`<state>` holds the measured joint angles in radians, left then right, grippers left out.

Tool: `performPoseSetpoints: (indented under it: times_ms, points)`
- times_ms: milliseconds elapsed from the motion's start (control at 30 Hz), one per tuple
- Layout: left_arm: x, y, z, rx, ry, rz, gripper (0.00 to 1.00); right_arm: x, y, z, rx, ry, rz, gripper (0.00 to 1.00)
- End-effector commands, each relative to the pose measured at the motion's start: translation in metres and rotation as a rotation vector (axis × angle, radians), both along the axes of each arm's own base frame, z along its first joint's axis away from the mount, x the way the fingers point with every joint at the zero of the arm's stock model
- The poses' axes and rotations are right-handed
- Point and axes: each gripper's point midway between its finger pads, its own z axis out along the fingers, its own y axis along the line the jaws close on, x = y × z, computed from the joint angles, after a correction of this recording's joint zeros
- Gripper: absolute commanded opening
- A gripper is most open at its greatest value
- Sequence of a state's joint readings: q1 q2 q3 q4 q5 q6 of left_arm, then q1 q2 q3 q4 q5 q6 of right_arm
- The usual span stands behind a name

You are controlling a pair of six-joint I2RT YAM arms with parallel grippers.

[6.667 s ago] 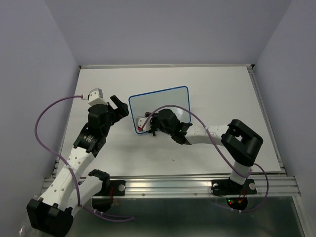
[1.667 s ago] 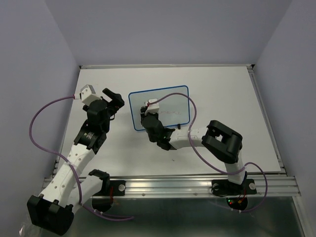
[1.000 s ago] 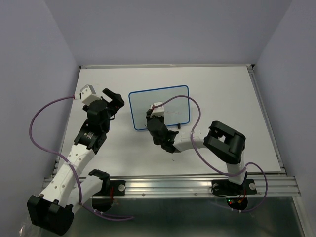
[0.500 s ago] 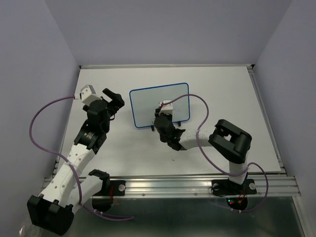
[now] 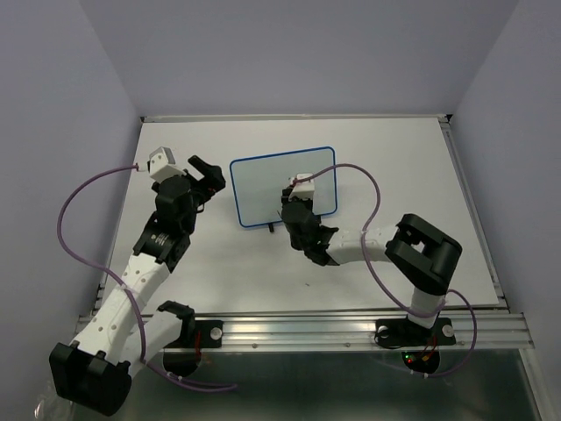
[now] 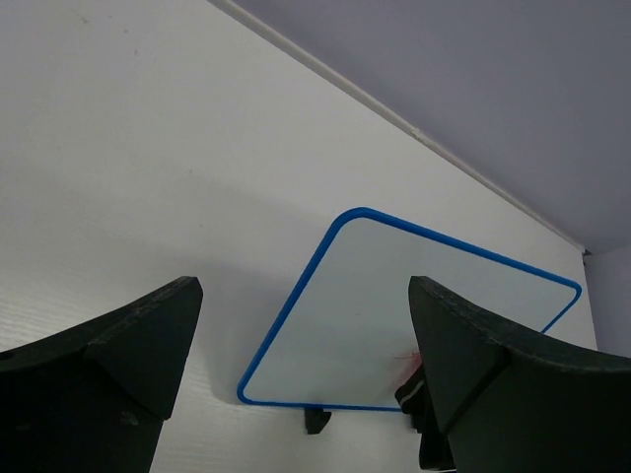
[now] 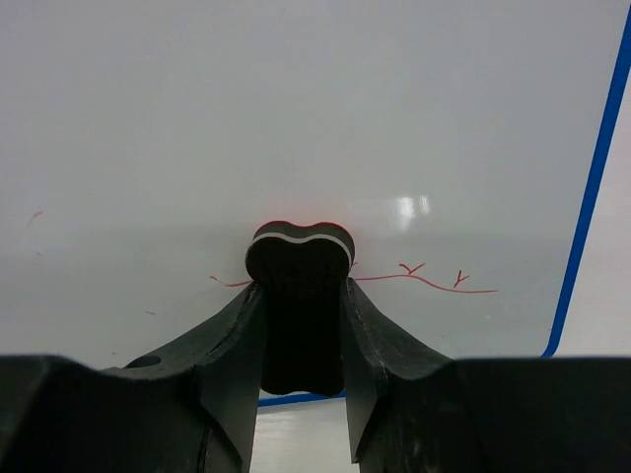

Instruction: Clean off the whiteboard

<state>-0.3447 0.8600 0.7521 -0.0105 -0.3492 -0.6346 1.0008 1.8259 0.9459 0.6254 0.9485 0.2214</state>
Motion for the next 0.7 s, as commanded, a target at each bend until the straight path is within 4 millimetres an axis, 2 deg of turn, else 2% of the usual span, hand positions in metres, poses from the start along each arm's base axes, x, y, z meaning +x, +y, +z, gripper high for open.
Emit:
performPoseSetpoints:
  times_ms: [0, 67, 167, 233, 400, 567, 600, 667]
  points:
    - [0.015, -0.029, 0.023, 0.041, -0.105, -0.167, 0.99, -0.001, 0.001, 0.043, 0.070, -0.065, 0.045, 0.01]
    - [0.022, -0.039, 0.028, 0.050, -0.121, -0.212, 0.99, -0.003, 0.006, 0.053, 0.077, -0.080, 0.095, 0.01]
    - [0.036, -0.045, 0.024, 0.061, -0.084, -0.222, 0.99, -0.003, 0.021, 0.062, 0.079, -0.111, 0.168, 0.01]
    - [0.041, -0.049, 0.018, 0.064, -0.061, -0.232, 0.99, -0.002, 0.037, 0.057, 0.073, -0.108, 0.230, 0.01]
    - [0.040, -0.049, 0.014, 0.058, -0.061, -0.232, 0.99, 0.006, 0.064, 0.054, 0.076, -0.121, 0.296, 0.01]
    - [0.035, -0.045, 0.018, 0.060, -0.078, -0.218, 0.99, 0.015, 0.068, 0.039, 0.022, -0.145, 0.276, 0.01]
    - [0.035, -0.044, 0.019, 0.061, -0.079, -0.216, 0.99, 0.019, 0.061, 0.029, -0.020, -0.142, 0.236, 0.01]
    - [0.034, -0.042, 0.018, 0.066, -0.073, -0.209, 0.99, 0.021, 0.048, 0.025, -0.037, -0.156, 0.168, 0.01]
